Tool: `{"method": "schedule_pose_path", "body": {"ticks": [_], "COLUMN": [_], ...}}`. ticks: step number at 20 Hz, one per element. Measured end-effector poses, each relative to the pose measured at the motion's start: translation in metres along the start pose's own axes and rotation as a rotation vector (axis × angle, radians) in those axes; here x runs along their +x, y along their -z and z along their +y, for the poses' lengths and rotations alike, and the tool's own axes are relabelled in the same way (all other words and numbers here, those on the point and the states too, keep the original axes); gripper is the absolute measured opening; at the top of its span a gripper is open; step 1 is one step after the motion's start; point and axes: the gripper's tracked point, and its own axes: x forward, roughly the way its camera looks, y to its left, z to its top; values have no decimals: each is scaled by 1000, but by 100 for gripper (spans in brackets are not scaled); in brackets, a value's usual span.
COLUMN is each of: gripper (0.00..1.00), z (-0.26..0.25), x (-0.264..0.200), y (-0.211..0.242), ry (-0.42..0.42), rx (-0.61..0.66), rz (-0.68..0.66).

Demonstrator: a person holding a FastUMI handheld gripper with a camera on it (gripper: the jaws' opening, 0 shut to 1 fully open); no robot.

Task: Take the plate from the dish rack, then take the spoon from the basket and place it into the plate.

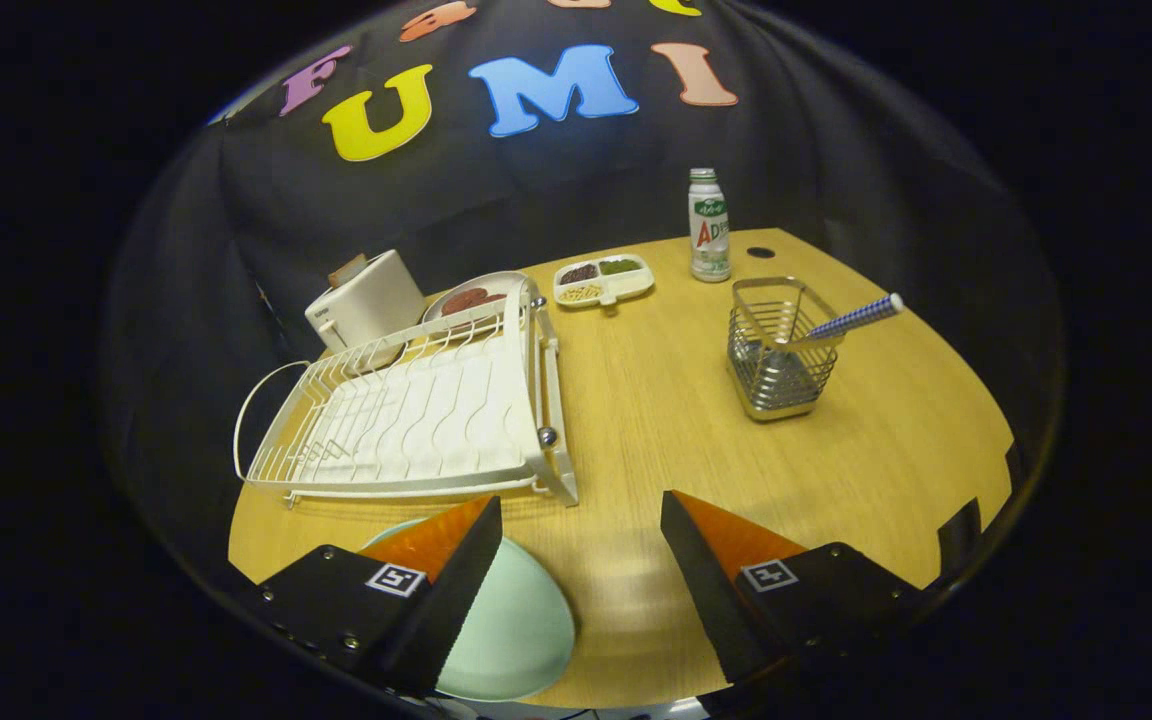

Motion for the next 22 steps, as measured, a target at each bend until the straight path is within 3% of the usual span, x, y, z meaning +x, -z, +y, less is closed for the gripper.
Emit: {"method": "schedule_pose_path", "body": {"ticks": [12,20,22], "gripper": [99,90,74], "z": [-132,-158,-163], "x": [2,28,34], "y": [-70,-91,-93], "ry": [312,278,278], "rx": [167,201,196], "rz": [-156,-205,-203]}}
